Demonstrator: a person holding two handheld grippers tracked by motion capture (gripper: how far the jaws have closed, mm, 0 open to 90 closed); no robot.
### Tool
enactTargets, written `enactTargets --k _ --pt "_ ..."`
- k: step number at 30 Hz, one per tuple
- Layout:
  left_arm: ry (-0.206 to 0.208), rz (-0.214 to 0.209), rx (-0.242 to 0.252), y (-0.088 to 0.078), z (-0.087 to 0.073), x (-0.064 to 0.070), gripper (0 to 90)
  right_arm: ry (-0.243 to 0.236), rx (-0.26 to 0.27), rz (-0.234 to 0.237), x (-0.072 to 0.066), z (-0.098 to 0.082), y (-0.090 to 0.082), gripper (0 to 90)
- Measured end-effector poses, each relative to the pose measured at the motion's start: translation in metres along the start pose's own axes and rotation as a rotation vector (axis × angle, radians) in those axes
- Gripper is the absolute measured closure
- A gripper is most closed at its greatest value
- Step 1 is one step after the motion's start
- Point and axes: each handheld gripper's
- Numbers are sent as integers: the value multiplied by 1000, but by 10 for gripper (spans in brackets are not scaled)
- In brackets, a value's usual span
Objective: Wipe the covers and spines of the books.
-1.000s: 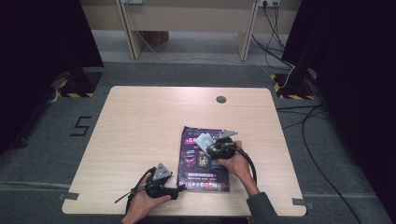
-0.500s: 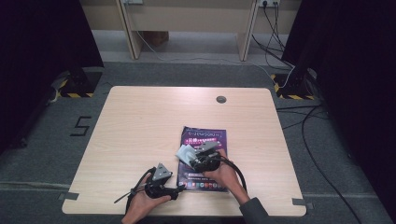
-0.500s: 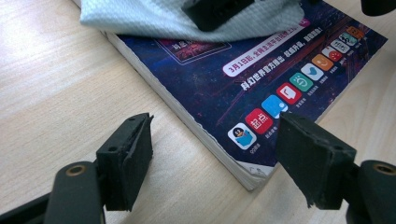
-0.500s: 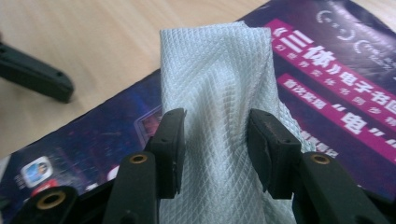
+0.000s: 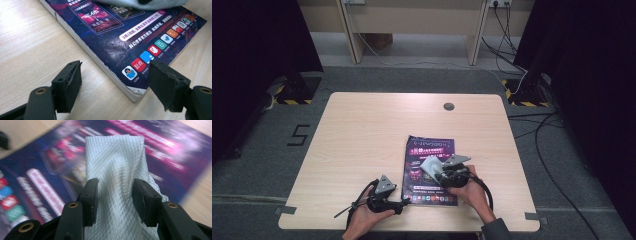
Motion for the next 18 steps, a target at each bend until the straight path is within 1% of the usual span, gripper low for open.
enactTargets --k 1,3,5,6,9,11,13,16,18 --pt "-1 -1 -1 0 0 0 266 10 -4 -19 6 -2 -2 565" --pt "-1 -1 0 0 0 0 266 31 -14 -39 14 -7 -5 566" --pt "-1 -2 0 0 0 0 266 40 -17 -44 16 -11 -9 572" --pt "0 -2 -1 0 0 0 266 39 -19 -45 14 -12 -11 574" --pt "0 -1 0 0 0 0 266 32 -21 -37 4 -16 -16 577" --pt "0 -1 -1 0 0 0 266 22 -14 -20 -5 -17 -19 577" --pt "-1 0 -1 0 0 0 266 11 -8 9 -16 -18 -21 577" --pt "-3 0 0 0 0 0 266 -21 6 32 -31 -17 -22 579" --pt "-3 1 0 0 0 0 266 -30 15 56 -39 -16 -21 578"
Point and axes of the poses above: each handheld gripper's, and its own axes: y roughly forward along the jaws, z roughly out of its top, x roughly to its right, and after that the axes turned 12 degrees about -z, right-handed
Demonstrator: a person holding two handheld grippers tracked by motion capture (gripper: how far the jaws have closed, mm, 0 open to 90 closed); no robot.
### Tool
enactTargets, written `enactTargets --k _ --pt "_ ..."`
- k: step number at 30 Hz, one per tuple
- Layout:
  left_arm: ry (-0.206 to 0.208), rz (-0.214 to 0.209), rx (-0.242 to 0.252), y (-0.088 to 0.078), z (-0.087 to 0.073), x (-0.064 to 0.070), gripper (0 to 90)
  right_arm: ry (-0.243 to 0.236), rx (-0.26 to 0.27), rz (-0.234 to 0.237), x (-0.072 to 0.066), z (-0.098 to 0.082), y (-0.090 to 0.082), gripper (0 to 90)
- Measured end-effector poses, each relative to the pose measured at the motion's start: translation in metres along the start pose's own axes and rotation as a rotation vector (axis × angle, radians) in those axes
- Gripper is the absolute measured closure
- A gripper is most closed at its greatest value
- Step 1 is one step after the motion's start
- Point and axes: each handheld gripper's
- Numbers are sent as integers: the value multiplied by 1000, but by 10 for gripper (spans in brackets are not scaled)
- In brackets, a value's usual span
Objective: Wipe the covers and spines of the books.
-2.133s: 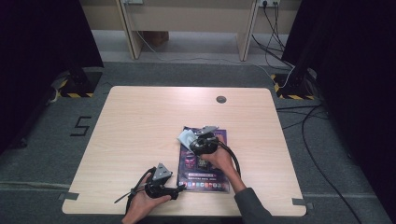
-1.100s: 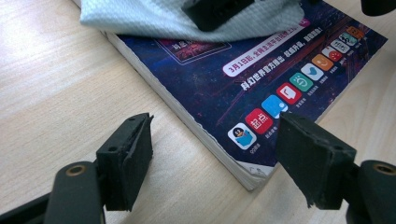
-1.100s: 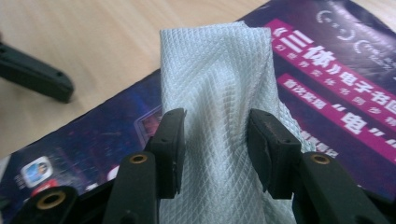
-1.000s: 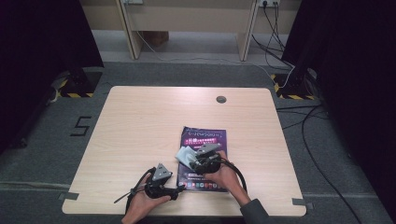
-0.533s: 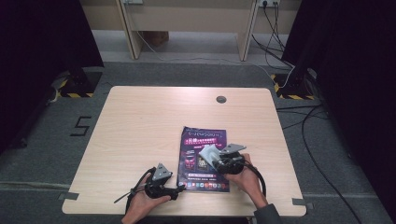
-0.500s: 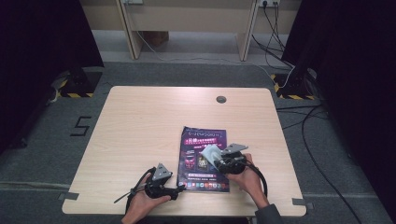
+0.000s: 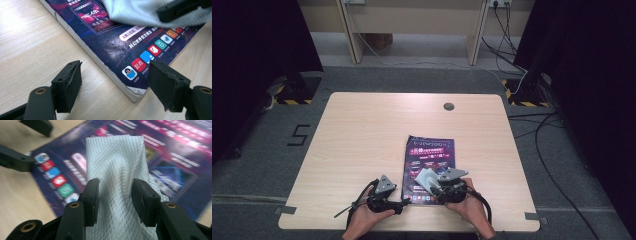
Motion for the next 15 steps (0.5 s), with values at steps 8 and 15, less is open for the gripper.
enactTargets --k 8,15 --pt "1 -2 1 0 0 0 266 -23 17 34 -9 1 1 578" --pt "2 0 -2 0 0 0 266 -13 19 43 0 1 3 599"
Point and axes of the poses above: each handheld gripper's, and its own axes: y roughly forward along the jaws, z roughly out of its top, x roughly to its right, and after that the axes turned 12 degrees about -z, right-handed
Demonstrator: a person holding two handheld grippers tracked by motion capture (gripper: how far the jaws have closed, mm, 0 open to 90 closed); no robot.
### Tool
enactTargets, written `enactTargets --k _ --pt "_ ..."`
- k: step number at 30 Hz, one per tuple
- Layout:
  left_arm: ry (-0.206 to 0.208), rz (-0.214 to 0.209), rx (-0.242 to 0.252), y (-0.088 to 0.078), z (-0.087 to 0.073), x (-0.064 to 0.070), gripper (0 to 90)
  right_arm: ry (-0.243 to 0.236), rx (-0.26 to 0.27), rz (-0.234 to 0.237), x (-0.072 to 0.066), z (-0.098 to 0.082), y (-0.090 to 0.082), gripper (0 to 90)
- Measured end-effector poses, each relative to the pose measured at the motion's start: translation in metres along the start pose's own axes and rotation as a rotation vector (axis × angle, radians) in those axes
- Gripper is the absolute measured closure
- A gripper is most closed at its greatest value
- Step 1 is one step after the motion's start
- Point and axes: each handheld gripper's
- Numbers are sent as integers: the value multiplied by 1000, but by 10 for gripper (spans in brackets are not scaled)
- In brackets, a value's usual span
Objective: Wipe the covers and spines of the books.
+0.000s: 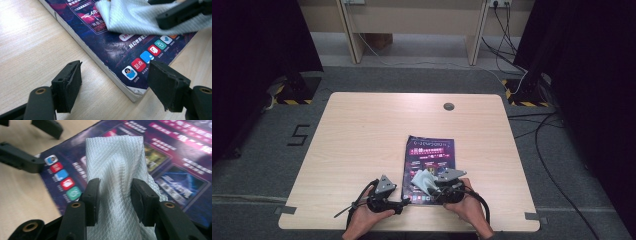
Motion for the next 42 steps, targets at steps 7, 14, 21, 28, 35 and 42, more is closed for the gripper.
enactTargets --k 7,14,21,28,35,42 --pt "0 0 0 0 0 0 266 57 -14 -52 27 -3 -1 687" --pt "1 -3 1 0 0 0 266 157 -30 -77 54 -6 -2 760" --pt "2 -5 1 0 0 -1 266 164 1 -102 66 2 -12 775" --pt "0 -4 2 0 0 0 266 178 55 -142 78 10 -29 776" --pt "1 -7 0 0 0 -1 266 260 77 -236 111 4 -43 775" --pt "3 -5 0 0 0 -1 266 325 6 -367 146 -22 -48 773"
Point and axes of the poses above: each handheld gripper's, and its own axes: y roughly forward along the jaws, z roughly out of its top, x roughly to its right, and after that the axes turned 12 degrees about -z, right-handed
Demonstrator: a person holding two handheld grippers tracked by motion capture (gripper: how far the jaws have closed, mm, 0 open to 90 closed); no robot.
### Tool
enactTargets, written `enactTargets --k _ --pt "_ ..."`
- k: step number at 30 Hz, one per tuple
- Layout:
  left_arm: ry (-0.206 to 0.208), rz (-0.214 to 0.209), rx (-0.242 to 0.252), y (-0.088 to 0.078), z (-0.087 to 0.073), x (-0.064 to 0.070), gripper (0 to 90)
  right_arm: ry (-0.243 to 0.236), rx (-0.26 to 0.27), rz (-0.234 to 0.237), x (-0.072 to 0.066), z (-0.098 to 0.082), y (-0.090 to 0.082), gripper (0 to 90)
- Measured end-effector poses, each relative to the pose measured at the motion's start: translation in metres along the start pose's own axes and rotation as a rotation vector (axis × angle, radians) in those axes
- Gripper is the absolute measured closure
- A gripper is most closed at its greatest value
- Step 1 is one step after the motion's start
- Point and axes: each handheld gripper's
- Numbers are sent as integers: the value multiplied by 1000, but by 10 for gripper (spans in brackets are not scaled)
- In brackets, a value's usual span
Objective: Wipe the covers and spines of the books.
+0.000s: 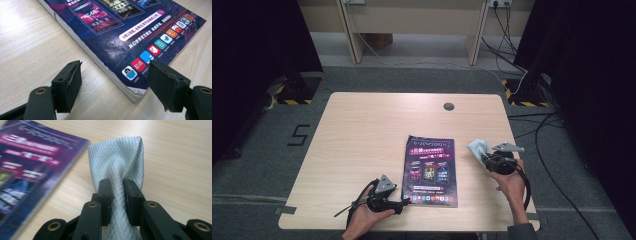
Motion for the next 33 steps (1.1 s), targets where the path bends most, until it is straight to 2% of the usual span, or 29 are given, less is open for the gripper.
enactTargets --k 5,12,14,17,19,21,23,25,27,28,29,33 --pt "1 -1 0 0 0 0 266 19 -49 -49 15 -10 9 769" --pt "1 0 0 0 0 0 267 23 -110 -56 18 -21 24 741" --pt "1 -2 0 0 0 0 267 19 -114 -57 18 -21 27 695" --pt "3 -4 1 0 0 0 268 39 -121 -99 19 -21 27 511" --pt "3 -6 0 0 0 0 270 35 -101 -132 18 -21 25 430" --pt "2 -8 2 0 0 -1 270 51 -60 -116 17 -18 23 391" --pt "2 -8 2 0 0 -1 270 43 -48 -141 13 -14 19 330" --pt "2 -9 2 0 0 -1 270 31 -16 -155 9 -10 13 318" --pt "2 -9 2 0 0 -1 270 59 9 -129 7 -6 8 290" --pt "2 -8 2 0 0 -1 270 59 9 -129 7 -6 8 290" --pt "2 -7 1 0 0 -1 270 81 7 -107 4 -4 5 251" --pt "2 -7 1 0 0 -1 269 117 7 -84 0 -2 3 232"
Point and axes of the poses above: each handheld gripper's, and its own axes: y roughly forward along the jaws, z roughly out of its top, x roughly to its right, and after that the axes turned 12 degrees about -z, right-handed
